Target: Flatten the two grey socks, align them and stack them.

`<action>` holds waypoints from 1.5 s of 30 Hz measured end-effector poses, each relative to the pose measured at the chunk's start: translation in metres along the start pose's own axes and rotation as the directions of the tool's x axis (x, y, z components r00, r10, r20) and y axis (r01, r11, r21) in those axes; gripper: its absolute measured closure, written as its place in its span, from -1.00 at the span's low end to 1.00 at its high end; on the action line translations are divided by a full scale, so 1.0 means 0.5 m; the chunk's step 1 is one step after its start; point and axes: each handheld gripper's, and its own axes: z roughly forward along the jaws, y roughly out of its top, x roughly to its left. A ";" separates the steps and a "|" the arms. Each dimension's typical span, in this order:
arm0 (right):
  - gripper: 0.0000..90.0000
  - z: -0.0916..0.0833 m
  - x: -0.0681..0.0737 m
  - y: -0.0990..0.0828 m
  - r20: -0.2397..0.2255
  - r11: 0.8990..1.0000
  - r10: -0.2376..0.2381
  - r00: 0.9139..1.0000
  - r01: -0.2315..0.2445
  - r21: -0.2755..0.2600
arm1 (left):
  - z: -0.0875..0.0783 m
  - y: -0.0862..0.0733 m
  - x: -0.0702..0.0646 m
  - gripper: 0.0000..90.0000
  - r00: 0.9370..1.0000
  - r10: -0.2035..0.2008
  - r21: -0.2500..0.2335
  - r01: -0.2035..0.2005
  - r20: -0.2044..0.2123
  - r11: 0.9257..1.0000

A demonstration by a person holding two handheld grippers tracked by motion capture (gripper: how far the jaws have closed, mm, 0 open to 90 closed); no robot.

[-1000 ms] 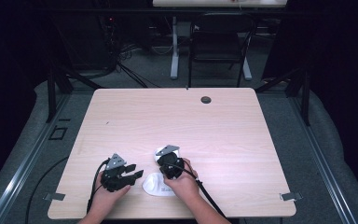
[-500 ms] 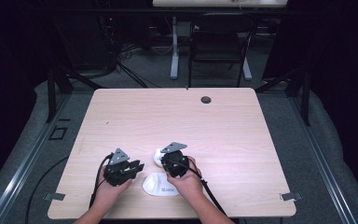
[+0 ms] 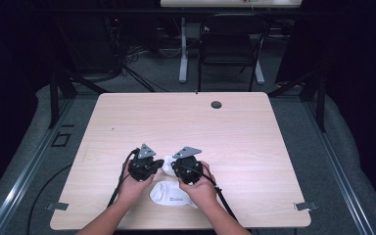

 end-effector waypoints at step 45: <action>0.69 -0.056 -0.176 -0.119 0.124 0.974 0.223 0.967 -0.225 0.004 | 0.004 -0.020 0.023 0.77 0.998 -0.042 0.033 0.043 -0.037 0.999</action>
